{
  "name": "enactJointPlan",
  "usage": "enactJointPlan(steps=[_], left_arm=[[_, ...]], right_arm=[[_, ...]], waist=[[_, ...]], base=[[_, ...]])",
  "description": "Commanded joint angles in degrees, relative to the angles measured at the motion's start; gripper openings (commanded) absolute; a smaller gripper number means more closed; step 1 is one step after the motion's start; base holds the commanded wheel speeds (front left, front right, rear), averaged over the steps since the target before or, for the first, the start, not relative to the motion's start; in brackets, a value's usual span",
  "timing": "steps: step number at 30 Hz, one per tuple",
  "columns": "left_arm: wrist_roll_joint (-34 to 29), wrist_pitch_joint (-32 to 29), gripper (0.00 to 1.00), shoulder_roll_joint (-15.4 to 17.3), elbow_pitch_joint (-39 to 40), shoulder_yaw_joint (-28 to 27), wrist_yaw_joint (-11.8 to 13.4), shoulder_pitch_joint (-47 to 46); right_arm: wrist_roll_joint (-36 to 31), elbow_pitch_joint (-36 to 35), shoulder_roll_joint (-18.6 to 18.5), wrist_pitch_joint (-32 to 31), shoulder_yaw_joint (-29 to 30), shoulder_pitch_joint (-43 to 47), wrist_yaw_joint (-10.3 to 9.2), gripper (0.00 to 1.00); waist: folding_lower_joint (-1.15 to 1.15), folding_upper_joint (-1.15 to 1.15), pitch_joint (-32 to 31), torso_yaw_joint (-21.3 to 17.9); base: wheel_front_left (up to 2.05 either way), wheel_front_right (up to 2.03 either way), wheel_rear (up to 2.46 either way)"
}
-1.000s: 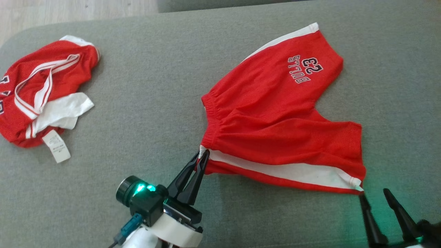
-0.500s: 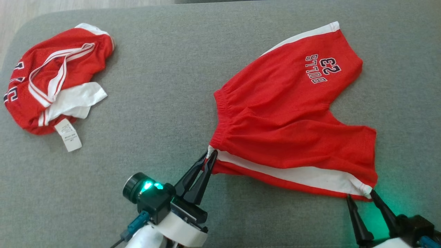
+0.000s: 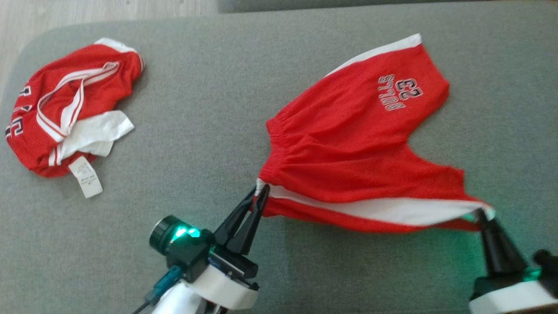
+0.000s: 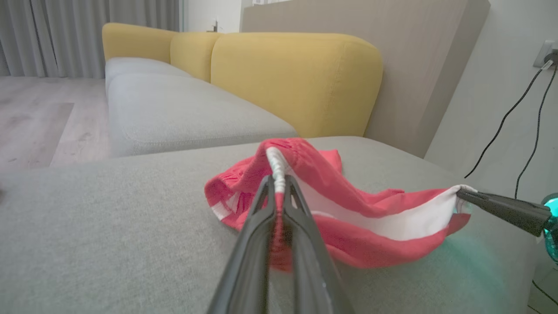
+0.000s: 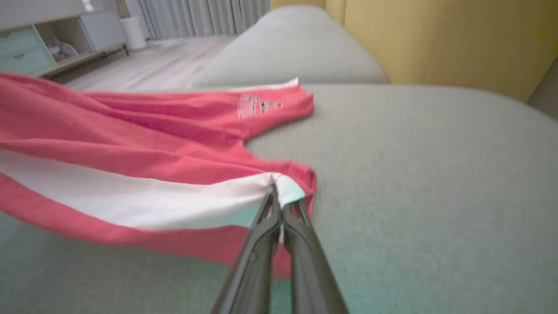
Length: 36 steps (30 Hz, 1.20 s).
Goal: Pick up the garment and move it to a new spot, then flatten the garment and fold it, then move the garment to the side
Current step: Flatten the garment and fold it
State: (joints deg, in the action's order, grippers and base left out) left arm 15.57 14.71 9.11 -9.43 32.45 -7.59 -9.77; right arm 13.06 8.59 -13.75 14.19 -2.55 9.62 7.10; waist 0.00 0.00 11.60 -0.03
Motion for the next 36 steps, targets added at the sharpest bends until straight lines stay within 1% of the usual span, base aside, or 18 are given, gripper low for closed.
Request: enactJointPlan(steps=[1, 6, 9, 13, 16, 17, 19, 22, 28, 32, 33, 36], left_arm=[[-0.2, 0.3, 0.00, 0.8, 2.9, -2.8, 0.1, 0.2], [-0.6, 0.3, 0.00, 1.4, 6.3, -4.2, 0.1, 3.1], [-0.7, 0.3, 0.00, 1.6, 7.8, -4.2, 0.1, 4.2], [-0.4, -0.4, 0.00, 1.5, 8.6, -3.3, 0.1, 3.6], [0.3, -1.7, 0.00, 1.0, 7.8, -2.3, 0.1, 1.6], [1.3, -2.1, 0.00, 0.4, 7.3, -1.8, 0.1, 0.7], [6.1, -2.5, 0.00, -1.5, 5.5, -0.8, 0.1, -1.1], [10.8, -3.0, 0.00, -2.7, 0.5, 0.4, 0.1, -4.9], [17.3, -2.1, 0.00, -5.1, -8.6, 1.3, 0.1, -13.7], [21.3, -1.4, 0.00, -5.9, -13.6, 2.1, 0.1, -19.5], [21.3, -1.4, 0.00, -5.9, -13.6, 2.1, 0.1, -19.5], [23.8, -0.9, 0.00, -6.1, -16.3, 3.7, 0.1, -23.9]], right_arm=[[0.0, -4.2, -2.2, 0.8, 0.4, 1.1, 0.39, 0.00], [0.7, -14.7, -4.5, 0.5, 5.0, 4.5, 0.39, 0.00], [0.8, -19.9, -5.9, -2.1, 7.3, 5.3, 0.39, 0.00], [1.3, -24.0, -6.9, -7.7, 7.5, 3.6, 0.39, 0.00], [2.6, -23.8, -7.6, -12.3, 6.3, -0.7, 0.39, 0.00], [3.2, -23.0, -8.1, -13.4, 5.7, -2.8, 0.39, 0.00], [4.5, -20.1, -8.9, -16.0, 4.5, -7.1, 0.39, 0.00], [5.8, -14.2, -11.0, -18.1, 1.6, -14.3, 0.39, 0.00], [8.3, -0.7, -14.6, -17.5, -4.9, -28.7, 0.39, 0.00], [9.2, 8.0, -17.1, -17.0, -9.7, -37.4, 0.39, 0.00], [9.2, 8.0, -17.1, -17.0, -9.7, -37.4, 0.39, 0.00], [9.8, 13.7, -18.3, -16.0, -13.2, -43.6, 0.39, 0.00]], waist=[[0.00, 0.00, -1.2, -0.6], [0.00, 0.00, -4.1, -1.1], [0.00, 0.00, -5.1, -0.9], [0.00, 0.00, -4.3, 0.3], [0.00, 0.00, -2.4, 1.5], [0.00, 0.00, -1.6, 2.1], [0.00, 0.00, -0.5, 3.3], [0.00, 0.00, 0.9, 4.9], [0.00, 0.00, 3.9, 7.2], [0.00, 0.00, 6.4, 8.1], [0.00, 0.00, 6.4, 8.1], [0.00, 0.00, 8.5, 8.6]], base=[[0.00, 0.00, 0.00], [0.00, 0.00, 0.00], [0.00, 0.00, 0.00], [0.00, 0.00, 0.00], [0.00, 0.00, 0.00], [0.00, 0.00, 0.00], [0.00, 0.00, 0.00], [0.00, 0.00, 0.00], [0.00, 0.00, 0.00], [0.00, 0.00, 0.00], [0.00, 0.00, 0.00], [0.00, 0.00, 0.00]])
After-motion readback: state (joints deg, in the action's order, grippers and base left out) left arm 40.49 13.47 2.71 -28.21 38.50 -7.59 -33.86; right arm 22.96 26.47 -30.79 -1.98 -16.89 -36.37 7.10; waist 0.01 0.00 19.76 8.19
